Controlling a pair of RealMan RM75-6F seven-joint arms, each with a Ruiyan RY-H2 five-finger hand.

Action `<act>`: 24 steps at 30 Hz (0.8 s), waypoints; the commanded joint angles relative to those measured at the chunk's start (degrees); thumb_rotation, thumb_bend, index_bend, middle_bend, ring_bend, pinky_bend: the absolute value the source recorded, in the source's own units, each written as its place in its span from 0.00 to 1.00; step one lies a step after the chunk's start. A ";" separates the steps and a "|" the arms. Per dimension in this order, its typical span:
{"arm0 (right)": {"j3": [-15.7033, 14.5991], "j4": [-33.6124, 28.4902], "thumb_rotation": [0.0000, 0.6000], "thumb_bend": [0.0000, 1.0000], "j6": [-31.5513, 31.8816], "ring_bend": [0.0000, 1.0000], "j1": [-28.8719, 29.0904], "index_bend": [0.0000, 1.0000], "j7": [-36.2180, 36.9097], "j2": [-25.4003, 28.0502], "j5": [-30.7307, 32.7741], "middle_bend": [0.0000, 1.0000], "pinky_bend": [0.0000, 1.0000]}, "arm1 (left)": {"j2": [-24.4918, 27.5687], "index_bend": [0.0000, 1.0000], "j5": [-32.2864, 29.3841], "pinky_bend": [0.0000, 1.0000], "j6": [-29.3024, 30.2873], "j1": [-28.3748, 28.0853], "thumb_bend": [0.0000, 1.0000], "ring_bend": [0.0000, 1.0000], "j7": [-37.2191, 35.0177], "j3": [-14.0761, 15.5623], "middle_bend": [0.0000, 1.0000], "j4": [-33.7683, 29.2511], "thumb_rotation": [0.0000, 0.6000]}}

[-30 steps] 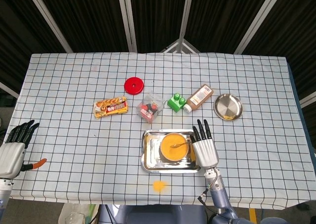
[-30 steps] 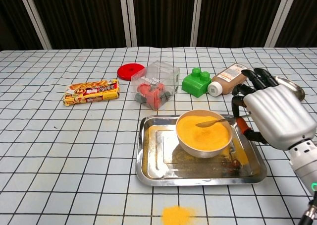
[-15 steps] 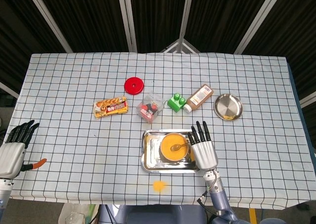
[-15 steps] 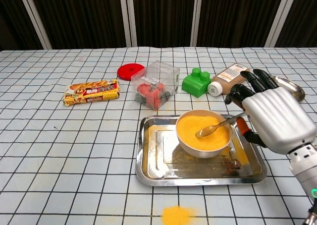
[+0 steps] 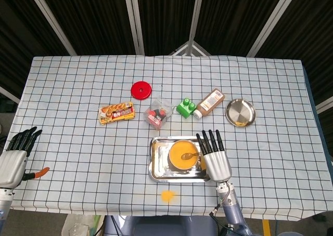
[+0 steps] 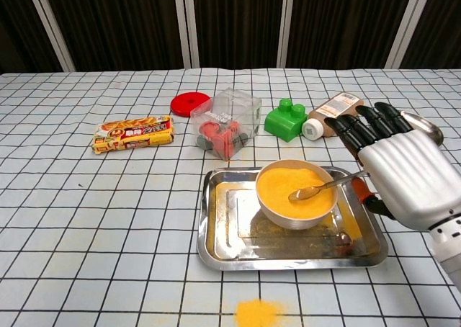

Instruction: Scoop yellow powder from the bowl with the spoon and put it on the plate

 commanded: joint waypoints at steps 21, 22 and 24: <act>-4.03 -15.56 1.00 0.47 -1.99 0.00 -3.00 0.17 -3.66 12.37 -1.26 0.09 0.00 | 0.05 0.00 0.13 0.00 0.08 0.02 0.00 0.00 -0.08 0.09 0.00 -0.03 1.00; -3.81 -17.23 1.00 0.51 -2.58 0.00 -3.05 0.21 -3.70 13.31 -0.66 0.09 0.00 | 0.04 0.00 0.11 0.00 0.06 0.00 0.00 0.00 -0.05 0.09 0.00 -0.05 1.00; -3.19 -21.48 1.00 0.55 -4.23 0.00 -3.30 0.24 -3.85 15.23 1.26 0.09 0.00 | 0.01 0.00 0.08 0.00 -0.02 -0.02 0.00 0.00 0.06 0.10 0.00 -0.14 1.00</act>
